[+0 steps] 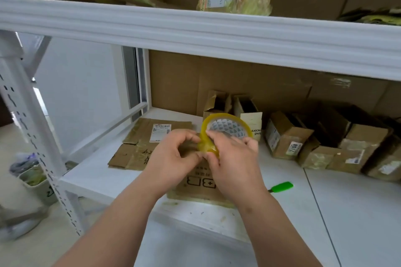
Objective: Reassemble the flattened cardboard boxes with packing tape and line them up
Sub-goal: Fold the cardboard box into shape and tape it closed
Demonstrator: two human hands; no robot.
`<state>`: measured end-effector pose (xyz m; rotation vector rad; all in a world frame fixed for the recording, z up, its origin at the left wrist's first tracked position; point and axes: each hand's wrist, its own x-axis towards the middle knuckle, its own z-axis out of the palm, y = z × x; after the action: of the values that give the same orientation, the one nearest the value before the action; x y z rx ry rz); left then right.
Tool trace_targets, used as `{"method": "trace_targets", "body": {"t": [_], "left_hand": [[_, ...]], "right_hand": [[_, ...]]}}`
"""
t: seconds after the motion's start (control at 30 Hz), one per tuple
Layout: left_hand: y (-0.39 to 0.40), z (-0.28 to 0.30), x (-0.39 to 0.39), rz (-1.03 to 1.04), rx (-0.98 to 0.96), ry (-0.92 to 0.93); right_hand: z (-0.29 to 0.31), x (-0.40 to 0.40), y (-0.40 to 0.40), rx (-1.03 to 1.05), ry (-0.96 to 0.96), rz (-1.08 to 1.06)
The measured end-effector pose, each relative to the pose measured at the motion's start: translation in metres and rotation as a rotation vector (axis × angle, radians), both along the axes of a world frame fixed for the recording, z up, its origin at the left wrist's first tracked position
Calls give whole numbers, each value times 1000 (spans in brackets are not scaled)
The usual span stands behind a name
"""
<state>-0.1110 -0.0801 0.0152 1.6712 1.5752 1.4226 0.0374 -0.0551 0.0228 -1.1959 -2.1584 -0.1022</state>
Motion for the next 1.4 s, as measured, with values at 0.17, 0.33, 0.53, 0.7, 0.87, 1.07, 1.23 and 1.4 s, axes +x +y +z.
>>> {"method": "trace_targets", "body": {"t": [0.17, 0.33, 0.53, 0.7, 0.87, 1.07, 1.23, 1.4], "left_hand": [[7, 3, -5, 30, 10, 140], [10, 4, -15, 68, 16, 109], [11, 3, -27, 114, -17, -10], [15, 0, -39, 20, -65, -211], [22, -3, -46, 44, -22, -434], [26, -9, -49, 181, -3, -306], [30, -11, -45, 229, 3, -352], [35, -11, -43, 250, 15, -405]], "right_hand": [[6, -2, -1, 1, 10, -7], [13, 1, -3, -52, -2, 28], [14, 23, 10, -128, -56, 93], [19, 17, 19, -226, -51, 157], [20, -2, 18, -248, 54, 236], [19, 0, 23, -286, 85, 261], [22, 3, 26, -251, -93, 284], [26, 8, 27, -243, -127, 267]]}}
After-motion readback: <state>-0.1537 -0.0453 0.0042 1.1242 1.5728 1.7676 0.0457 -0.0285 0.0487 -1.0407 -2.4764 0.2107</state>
